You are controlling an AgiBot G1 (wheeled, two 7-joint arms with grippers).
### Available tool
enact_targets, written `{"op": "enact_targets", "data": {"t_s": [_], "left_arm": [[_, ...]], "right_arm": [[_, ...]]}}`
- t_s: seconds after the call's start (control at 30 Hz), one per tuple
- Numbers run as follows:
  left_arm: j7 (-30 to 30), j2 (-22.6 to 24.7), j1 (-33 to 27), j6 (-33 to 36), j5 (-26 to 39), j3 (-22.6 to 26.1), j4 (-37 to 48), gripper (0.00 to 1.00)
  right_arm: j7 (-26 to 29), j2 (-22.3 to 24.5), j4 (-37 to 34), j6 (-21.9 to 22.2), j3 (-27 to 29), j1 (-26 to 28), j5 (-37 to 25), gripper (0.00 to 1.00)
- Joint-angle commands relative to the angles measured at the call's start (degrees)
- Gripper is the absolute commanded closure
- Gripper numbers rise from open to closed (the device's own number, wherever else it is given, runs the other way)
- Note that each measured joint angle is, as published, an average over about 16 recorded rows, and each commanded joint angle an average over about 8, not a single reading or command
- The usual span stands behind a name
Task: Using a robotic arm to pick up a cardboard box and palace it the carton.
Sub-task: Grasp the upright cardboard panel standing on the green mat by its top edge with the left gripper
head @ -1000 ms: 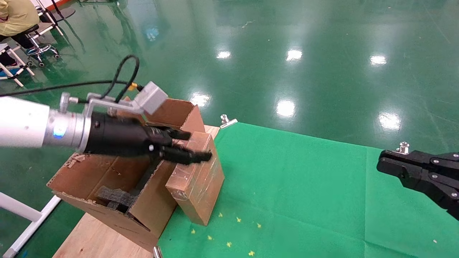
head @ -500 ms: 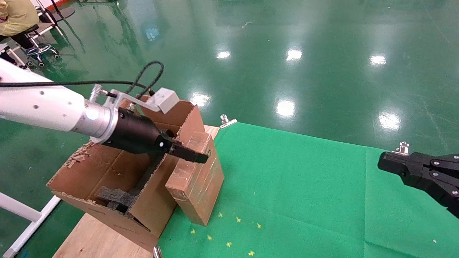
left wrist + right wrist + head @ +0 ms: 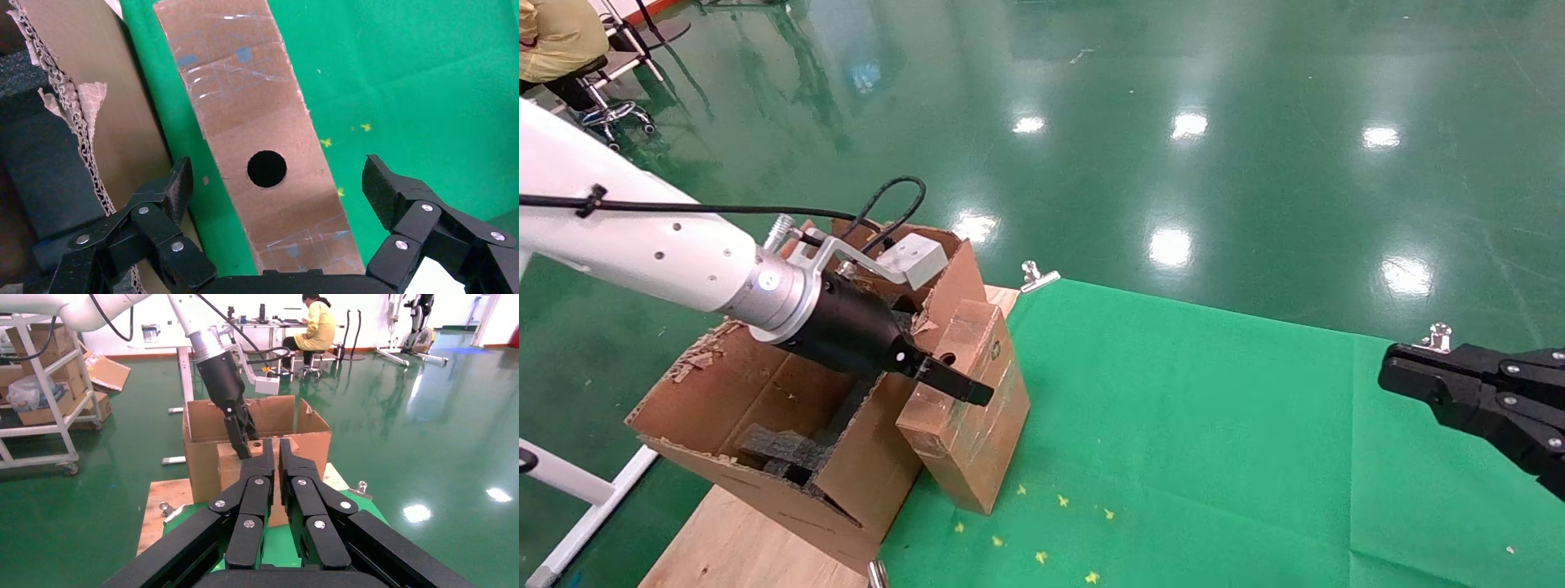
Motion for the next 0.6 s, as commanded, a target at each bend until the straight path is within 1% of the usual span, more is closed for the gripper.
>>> {"op": "enact_targets", "data": {"t_s": [0.03, 0.07, 0.1, 0.13, 0.6], "left_arm": [[-0.10, 0.26, -0.21, 0.19, 0.46, 0.45, 0.01, 0.79], [-0.13, 0.31, -0.26, 0.22, 0.54, 0.53, 0.02, 0.91], [-0.15, 0.36, -0.31, 0.27, 0.64, 0.62, 0.03, 0.98], [-0.15, 0.36, -0.33, 0.28, 0.65, 0.64, 0.02, 1.00], [-0.04, 0.13, -0.12, 0.14, 0.24, 0.26, -0.03, 1.00]], "right_arm": [[0.00, 0.00, 0.00, 0.01, 0.00, 0.00, 0.00, 0.00], [0.00, 0.00, -0.01, 0.01, 0.00, -0.01, 0.00, 0.00], [0.00, 0.00, -0.01, 0.01, 0.01, -0.01, 0.00, 0.00], [0.00, 0.00, -0.01, 0.01, 0.01, -0.01, 0.00, 0.00], [0.00, 0.00, -0.01, 0.01, 0.00, -0.01, 0.00, 0.00]]}}
